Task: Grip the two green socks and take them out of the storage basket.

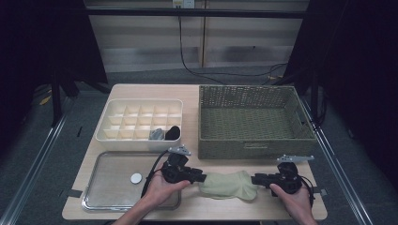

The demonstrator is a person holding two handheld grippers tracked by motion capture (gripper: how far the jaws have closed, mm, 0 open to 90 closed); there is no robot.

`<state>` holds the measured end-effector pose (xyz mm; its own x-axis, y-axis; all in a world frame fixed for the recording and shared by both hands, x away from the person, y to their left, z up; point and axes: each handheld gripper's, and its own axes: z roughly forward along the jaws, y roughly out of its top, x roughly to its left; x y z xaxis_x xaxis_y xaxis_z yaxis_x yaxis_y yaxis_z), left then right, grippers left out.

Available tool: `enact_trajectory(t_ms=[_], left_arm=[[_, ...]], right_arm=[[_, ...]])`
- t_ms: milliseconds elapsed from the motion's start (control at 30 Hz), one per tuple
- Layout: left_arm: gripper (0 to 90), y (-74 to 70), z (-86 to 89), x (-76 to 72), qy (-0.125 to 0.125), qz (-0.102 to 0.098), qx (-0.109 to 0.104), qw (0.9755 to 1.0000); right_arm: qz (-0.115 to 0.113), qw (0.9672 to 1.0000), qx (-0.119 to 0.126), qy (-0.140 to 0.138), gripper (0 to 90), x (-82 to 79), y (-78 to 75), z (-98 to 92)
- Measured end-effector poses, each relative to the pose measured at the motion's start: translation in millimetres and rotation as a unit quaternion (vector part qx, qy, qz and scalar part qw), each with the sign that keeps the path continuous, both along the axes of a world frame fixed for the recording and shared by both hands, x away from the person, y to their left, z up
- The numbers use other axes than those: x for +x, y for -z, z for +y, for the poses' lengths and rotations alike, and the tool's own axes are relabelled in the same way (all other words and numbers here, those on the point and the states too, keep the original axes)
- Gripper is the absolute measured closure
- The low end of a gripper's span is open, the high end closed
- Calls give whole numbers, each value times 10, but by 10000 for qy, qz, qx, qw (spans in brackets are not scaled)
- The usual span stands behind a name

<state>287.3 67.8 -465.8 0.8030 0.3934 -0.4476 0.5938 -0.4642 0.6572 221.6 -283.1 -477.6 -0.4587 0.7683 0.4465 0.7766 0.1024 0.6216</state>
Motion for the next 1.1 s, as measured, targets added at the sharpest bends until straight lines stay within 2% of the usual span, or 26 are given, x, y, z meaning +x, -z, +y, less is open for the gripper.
enact_trajectory(t_ms=[67,200,233,300,333,400,433,500,600,667,733,767,833,867,933,1000,1033,1100], left_arm=[[716,15,-97,6,88,-2,48,9999],[730,73,-256,11,235,-6,56,9997],[733,89,-276,7,222,39,42,9997],[735,124,-311,-2,312,52,98,9995],[735,138,-331,-16,279,8,154,9995],[724,172,-363,-22,298,118,44,9995],[720,188,-398,-17,319,114,65,9994],[691,198,-443,-13,356,146,61,9992],[687,210,-498,-8,390,125,38,9992],[701,237,-540,-52,400,5,127,9991],[725,285,-572,-78,355,-24,193,9992],[722,315,-595,-85,419,29,186,9989],[720,335,-600,-97,464,-40,342,9983],[723,348,-598,-99,399,-40,278,9988],[724,358,-589,-114,497,-126,218,9984],[724,353,-588,-148,431,-248,309,9983],[723,361,-581,-152,481,-233,235,9983],[725,361,-570,-162,445,-260,267,9983]], right_arm=[[-25,9999,-83,114,594,30,28,21],[76,9999,-140,54,529,77,94,12],[94,9999,-60,13,525,80,110,0],[113,9999,-86,17,507,79,125,-4],[127,9999,-102,44,502,80,132,0],[181,9998,-105,24,502,85,149,-2],[219,9996,-166,59,503,88,166,6],[295,9995,-127,14,502,97,189,17],[282,9995,-134,22,511,100,183,17],[286,9995,-130,0,532,98,197,23],[288,9995,-97,-49,541,100,202,33],[283,9995,-102,-59,550,97,204,41],[294,9995,-103,-98,551,88,202,58],[283,9994,-129,-118,556,81,201,62],[276,9994,-146,-135,584,69,203,67],[275,9994,-144,-144,609,67,205,69],[305,9993,-143,-149,658,67,208,74],[327,9992,-134,-175,687,65,216,87]])
